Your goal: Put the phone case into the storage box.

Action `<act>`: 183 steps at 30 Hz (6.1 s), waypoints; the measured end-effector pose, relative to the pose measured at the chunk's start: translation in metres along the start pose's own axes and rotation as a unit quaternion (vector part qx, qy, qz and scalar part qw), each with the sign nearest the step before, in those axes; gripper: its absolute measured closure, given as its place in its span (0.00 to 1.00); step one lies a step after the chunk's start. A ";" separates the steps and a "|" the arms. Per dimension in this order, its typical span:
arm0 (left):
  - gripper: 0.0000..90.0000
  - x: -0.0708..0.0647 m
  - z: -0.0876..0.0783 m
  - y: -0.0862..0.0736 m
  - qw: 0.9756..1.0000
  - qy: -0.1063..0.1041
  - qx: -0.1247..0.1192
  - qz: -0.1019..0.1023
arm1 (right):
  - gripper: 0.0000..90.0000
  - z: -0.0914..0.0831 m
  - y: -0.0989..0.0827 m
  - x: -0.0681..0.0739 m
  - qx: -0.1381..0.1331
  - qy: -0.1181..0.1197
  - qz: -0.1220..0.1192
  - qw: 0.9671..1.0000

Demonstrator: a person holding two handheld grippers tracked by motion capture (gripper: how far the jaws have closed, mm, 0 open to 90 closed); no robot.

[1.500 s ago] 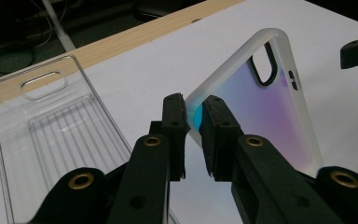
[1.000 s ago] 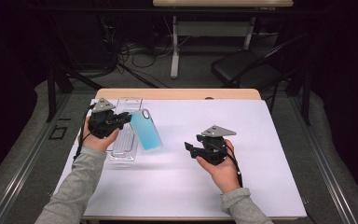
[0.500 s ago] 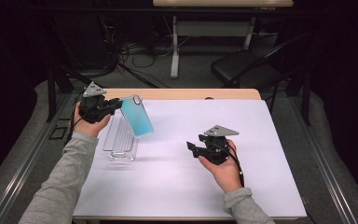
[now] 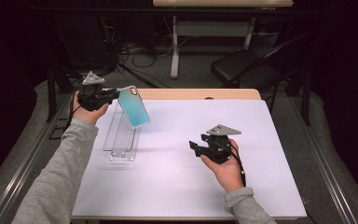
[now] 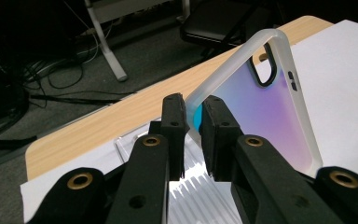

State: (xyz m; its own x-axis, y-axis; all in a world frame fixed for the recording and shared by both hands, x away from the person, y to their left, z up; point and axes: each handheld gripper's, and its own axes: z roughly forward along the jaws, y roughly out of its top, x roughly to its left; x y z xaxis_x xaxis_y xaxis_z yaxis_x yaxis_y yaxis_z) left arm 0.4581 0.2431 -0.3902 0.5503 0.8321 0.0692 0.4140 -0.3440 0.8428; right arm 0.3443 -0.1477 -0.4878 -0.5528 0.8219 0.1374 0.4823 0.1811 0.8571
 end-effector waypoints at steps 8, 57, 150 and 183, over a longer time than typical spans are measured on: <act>0.89 0.020 0.017 0.000 1.000 0.007 -0.006 -0.016 | 0.48 0.000 -0.002 -0.002 0.001 -0.004 0.002 1.000; 0.89 0.057 0.045 0.016 0.989 0.094 -0.016 0.117 | 0.49 0.000 -0.013 -0.015 0.006 -0.017 0.015 1.000; 0.82 0.050 0.111 -0.035 0.965 0.138 -0.004 0.224 | 0.49 0.000 -0.023 -0.021 0.010 -0.021 0.025 0.999; 0.53 0.050 0.109 -0.034 0.973 0.142 0.012 0.181 | 0.48 0.001 -0.023 -0.020 0.008 -0.020 0.024 0.999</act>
State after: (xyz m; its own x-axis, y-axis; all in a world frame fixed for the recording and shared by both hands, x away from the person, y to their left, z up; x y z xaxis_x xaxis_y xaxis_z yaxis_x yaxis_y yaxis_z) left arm 0.5506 0.2484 -0.4739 0.4420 0.7395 0.5078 0.2488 -0.6449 0.7226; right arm 0.3444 -0.1677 -0.5106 -0.5010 0.8508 0.1586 0.5193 0.1490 0.8415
